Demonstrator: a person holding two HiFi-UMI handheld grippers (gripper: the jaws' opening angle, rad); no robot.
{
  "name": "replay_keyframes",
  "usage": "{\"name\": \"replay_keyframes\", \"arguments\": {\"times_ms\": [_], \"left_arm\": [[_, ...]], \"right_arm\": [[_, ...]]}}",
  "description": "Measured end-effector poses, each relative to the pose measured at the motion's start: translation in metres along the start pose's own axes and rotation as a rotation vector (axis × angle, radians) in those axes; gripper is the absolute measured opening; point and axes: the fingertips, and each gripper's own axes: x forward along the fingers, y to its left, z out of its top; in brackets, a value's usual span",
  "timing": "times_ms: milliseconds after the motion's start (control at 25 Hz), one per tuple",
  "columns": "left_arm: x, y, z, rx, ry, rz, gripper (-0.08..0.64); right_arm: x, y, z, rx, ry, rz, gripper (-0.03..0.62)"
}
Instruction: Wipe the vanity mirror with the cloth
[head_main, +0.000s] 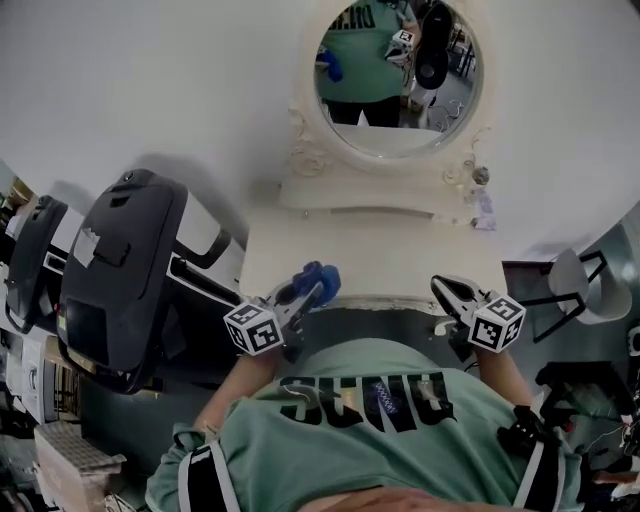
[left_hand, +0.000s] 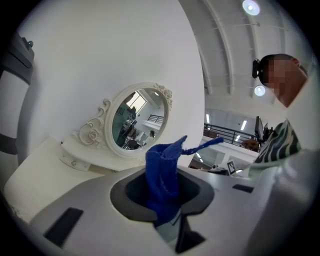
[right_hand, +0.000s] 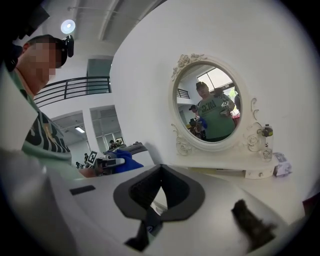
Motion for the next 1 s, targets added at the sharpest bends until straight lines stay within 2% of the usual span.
{"name": "replay_keyframes", "arguments": {"times_ms": [200,280,360,520,640,760,840,1000], "left_arm": [[0.076,0.019,0.025,0.085,-0.025,0.072,0.089],[0.111,0.028,0.048,0.144,-0.062,0.147,0.089],[0.142,0.036,0.074,0.257,-0.077,0.255,0.089],[0.205,0.049,0.145,0.595,-0.045,0.460,0.089],[0.242,0.059,0.214,0.909,-0.009,0.586,0.089],[0.273,0.084,0.289,1.240,0.062,0.688,0.089],[0.292,0.098,0.334,1.421,0.097,0.753,0.089],[0.335,0.087,0.407,1.776,0.125,0.842,0.089]], "right_arm": [[0.014,-0.081,0.028,-0.018,-0.019,0.080,0.008],[0.022,-0.112,0.050,-0.045,-0.032,0.143,0.008],[0.030,-0.140,0.075,-0.086,-0.043,0.204,0.008],[0.032,-0.189,0.112,-0.169,-0.050,0.243,0.008],[0.042,-0.214,0.126,-0.172,-0.075,0.230,0.008],[0.071,-0.228,0.131,-0.132,-0.105,0.203,0.008],[0.085,-0.232,0.128,-0.112,-0.116,0.188,0.008],[0.085,-0.247,0.128,-0.116,-0.119,0.125,0.008]]}}
